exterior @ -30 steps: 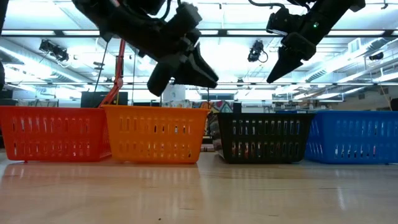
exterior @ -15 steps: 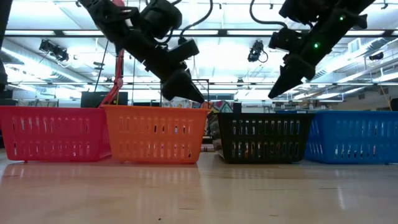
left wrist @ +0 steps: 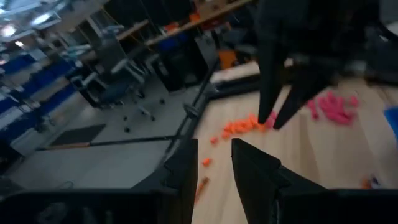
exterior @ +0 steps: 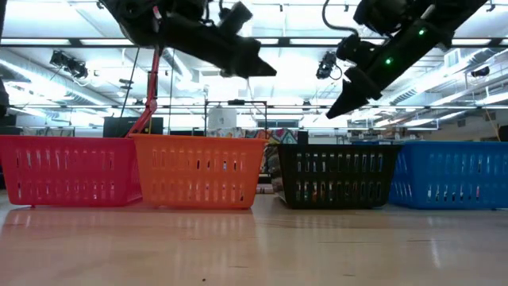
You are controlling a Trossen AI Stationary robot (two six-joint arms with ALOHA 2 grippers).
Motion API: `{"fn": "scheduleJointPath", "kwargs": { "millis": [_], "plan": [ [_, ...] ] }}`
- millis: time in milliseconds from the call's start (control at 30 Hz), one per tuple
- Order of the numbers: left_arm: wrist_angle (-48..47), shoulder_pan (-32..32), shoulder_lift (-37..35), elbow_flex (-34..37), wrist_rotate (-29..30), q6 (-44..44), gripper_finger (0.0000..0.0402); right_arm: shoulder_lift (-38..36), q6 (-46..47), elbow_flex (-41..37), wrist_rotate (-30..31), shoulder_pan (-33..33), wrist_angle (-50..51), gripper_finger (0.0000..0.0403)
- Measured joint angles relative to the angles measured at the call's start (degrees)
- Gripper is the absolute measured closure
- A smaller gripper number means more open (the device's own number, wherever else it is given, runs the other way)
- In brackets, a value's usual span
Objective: Sort crayons
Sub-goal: Put the orange crayon into the black bin
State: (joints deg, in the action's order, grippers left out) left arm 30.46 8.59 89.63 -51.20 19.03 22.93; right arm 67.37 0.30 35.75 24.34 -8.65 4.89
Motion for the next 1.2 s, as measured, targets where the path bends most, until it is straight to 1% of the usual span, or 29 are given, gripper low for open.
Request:
{"fn": "scheduleJointPath", "kwargs": {
  "millis": [67,133,300,433,500,600,733,867,1000,1067,1200],
  "plan": [
    [-0.8,0.6,-1.0,0.0,0.0,-0.4,0.0292,0.0,-0.3,0.0,-0.5,-2.4,0.0,0.032],
    [-1.4,1.4,-1.3,0.0,-0.2,-1.4,0.0292,0.0,-0.4,0.0,-2.7,-5.2,-0.2,0.032],
    [-0.9,4.7,0.5,0.0,-8.7,-4.8,0.0292,0.0,0.8,0.0,-10.2,-10.4,-0.2,0.032],
    [-1.1,8.5,3.2,-0.7,-11.9,-6.0,0.0293,0.0,1.2,0.0,-12.0,-11.6,-0.9,0.032],
    [-4.3,11.2,4.6,-2.4,-16.6,-8.5,0.0298,0.0,1.5,0.0,-12.1,-11.7,-1.5,0.032],
    [-9.2,14.4,8.0,-6.5,-23.1,-11.1,0.0308,0.0,1.5,0.0,-12.1,-11.7,-2.5,0.032],
    [-16.7,17.2,13.7,-14.5,-27.3,-11.6,0.0321,0.0,1.7,0.0,-12.8,-11.6,-2.7,0.032],
    [-29.1,18.7,20.8,-25.1,-28.0,-8.9,0.033,0.0,1.7,0.0,-14.0,-11.6,-2.7,0.032],
    [-39.0,19.4,26.8,-35.5,-28.9,-8.3,0.0334,0.0,0.9,0.0,-13.9,-11.6,-2.3,0.032],
    [-41.7,19.4,29.1,-38.7,-29.2,-7.6,0.0335,0.0,0.8,0.0,-13.9,-11.7,-1.6,0.032],
    [-44.8,19.3,31.4,-43.5,-29.2,-7.0,0.0335,0.0,-0.4,0.0,-13.6,-12.3,-1.3,0.032]
  ]
}}
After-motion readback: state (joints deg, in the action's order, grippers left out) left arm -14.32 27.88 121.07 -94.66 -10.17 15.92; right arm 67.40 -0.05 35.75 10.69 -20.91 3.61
